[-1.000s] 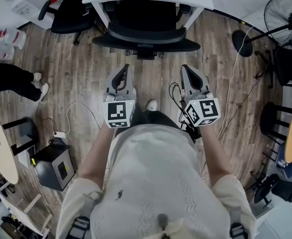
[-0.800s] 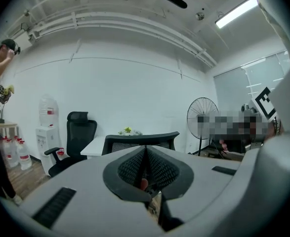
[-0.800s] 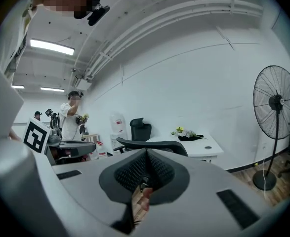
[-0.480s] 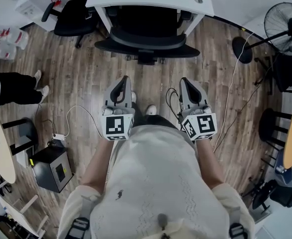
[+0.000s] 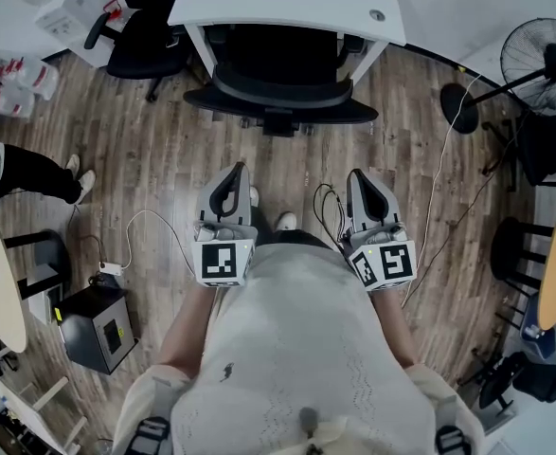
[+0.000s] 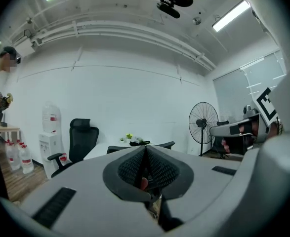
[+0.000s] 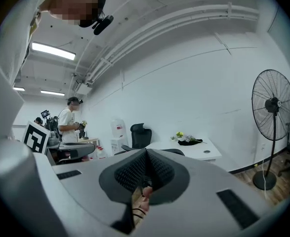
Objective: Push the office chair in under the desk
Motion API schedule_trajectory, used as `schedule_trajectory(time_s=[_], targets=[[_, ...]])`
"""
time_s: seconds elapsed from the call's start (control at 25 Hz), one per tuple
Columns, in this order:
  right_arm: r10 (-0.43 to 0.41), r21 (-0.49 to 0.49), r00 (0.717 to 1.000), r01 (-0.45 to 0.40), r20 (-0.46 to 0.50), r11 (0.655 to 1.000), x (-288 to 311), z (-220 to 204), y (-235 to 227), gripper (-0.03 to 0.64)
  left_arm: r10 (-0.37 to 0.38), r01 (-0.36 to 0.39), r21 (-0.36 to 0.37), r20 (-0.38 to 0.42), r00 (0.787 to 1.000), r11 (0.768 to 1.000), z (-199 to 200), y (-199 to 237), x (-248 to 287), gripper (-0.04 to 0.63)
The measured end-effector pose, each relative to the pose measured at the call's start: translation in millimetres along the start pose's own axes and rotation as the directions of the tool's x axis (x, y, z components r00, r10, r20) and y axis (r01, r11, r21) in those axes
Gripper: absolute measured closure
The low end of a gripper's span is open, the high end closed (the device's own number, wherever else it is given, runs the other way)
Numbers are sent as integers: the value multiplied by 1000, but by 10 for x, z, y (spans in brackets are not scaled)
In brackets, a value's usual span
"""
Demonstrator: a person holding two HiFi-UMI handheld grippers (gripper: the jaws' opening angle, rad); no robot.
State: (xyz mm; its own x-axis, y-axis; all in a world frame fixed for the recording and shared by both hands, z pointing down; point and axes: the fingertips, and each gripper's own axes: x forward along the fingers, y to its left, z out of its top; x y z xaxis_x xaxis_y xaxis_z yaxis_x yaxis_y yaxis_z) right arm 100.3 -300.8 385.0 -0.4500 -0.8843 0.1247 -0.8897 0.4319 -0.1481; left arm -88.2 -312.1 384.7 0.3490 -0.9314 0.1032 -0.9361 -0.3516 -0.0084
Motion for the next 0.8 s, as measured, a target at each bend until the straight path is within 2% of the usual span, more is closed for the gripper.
schedule_trajectory(time_s=[0.32, 0.6, 0.8], targets=[[25, -11, 998, -24, 63, 1000, -178, 374, 144, 607, 20, -20, -1, 77, 997, 1000, 500, 18, -101, 574], [15, -36, 993, -10, 120, 999, -234, 717, 167, 607, 54, -52, -18, 131, 990, 998, 872, 131, -241, 574], [9, -48, 987, -1, 162, 999, -252, 931, 170, 607, 80, -81, 1, 185, 980, 997, 1141, 227, -328, 574]])
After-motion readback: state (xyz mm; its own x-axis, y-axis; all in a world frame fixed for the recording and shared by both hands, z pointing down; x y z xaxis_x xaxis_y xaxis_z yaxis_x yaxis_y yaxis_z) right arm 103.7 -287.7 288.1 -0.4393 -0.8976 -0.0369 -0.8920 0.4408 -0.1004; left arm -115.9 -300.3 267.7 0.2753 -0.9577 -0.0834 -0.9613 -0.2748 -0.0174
